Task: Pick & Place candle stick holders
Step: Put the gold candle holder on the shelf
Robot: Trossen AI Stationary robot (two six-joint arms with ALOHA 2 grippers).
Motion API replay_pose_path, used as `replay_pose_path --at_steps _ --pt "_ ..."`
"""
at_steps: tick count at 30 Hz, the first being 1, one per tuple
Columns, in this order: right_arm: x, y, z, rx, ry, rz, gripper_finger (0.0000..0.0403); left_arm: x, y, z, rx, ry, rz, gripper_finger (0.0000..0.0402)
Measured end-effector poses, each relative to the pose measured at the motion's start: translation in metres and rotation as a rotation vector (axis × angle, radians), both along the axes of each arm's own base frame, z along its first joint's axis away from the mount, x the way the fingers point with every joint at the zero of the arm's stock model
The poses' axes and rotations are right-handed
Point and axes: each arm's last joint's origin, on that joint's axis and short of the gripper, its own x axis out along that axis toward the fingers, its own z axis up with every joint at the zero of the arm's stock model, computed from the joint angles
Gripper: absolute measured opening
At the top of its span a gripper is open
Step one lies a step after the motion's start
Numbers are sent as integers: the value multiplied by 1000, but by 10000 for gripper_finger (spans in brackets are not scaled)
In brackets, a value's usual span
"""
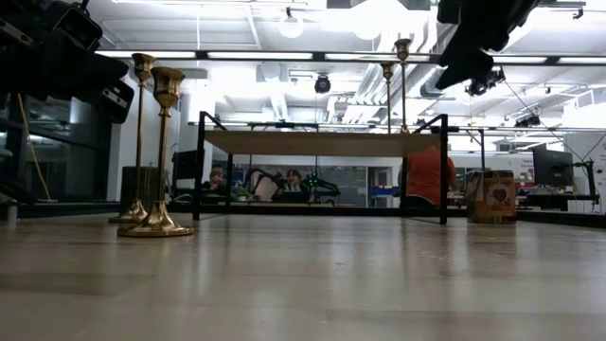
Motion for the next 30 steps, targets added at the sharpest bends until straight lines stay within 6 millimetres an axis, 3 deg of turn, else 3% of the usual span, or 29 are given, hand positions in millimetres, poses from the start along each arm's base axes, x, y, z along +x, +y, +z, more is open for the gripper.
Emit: replay_pose_path --at_steps 7,16,30 --pt "0 4 -2 1 19 51 278 0 0 0 0 0 0 0" --pt "2 18 -34 68 91 168 278 0 0 0 0 0 0 0" --pt "5 40 -34 133 80 187 278 0 0 0 0 0 0 0"
